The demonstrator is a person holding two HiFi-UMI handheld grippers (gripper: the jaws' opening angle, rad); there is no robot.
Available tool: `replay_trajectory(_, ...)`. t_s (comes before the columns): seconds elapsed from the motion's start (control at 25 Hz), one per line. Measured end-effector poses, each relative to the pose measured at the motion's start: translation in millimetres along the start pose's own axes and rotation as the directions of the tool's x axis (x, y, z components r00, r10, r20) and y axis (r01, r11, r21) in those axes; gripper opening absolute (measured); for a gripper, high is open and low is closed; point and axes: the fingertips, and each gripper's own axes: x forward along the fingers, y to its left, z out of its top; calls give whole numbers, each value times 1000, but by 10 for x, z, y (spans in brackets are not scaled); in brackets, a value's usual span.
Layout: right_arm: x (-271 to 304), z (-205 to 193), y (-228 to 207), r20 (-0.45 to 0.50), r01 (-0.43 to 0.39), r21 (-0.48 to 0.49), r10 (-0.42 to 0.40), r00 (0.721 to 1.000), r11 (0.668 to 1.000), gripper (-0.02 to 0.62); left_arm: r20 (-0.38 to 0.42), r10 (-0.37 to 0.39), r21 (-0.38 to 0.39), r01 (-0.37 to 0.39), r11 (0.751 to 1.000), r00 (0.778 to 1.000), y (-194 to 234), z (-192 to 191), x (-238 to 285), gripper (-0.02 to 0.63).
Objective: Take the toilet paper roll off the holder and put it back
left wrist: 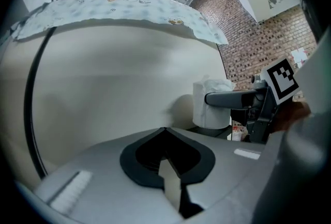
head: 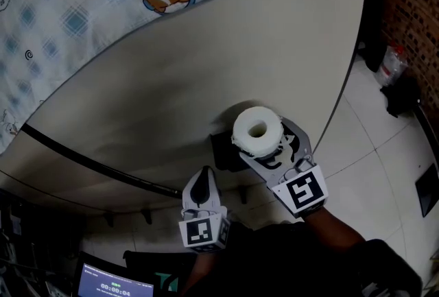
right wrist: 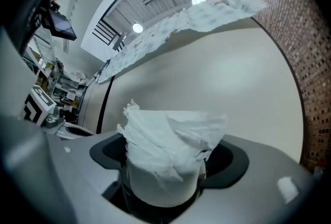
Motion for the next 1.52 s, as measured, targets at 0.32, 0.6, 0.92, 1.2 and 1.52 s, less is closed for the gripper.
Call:
replay_trajectory(0.32, -310, 114, 63, 32, -13, 41, 11, 999, 999, 423, -43, -36, -41, 35, 999, 998, -105, -389, -105, 20)
replay_trajectory(0.6, -589, 67, 18, 22, 32, 59, -34, 999, 998, 422, -116, -36, -21, 34, 999, 993, -168, -764, -102, 100)
replay_trajectory(0.92, -743, -38, -67, -17, 78, 103, -77, 997, 992, 422, -173, -121, -35, 116, 993, 977, -317, -1038, 163, 172)
replay_trajectory(1.2, -789, -103, -157, -33, 108, 110, -105, 994, 988, 422, -189, -170, -82, 157, 984, 967, -417, -1031, 273, 159)
replay_trajectory(1.52, -794, -115, -195, -22, 123, 120, -122, 992, 985, 422, -201, -167, -44, 162, 986, 965, -455, -1041, 219, 83)
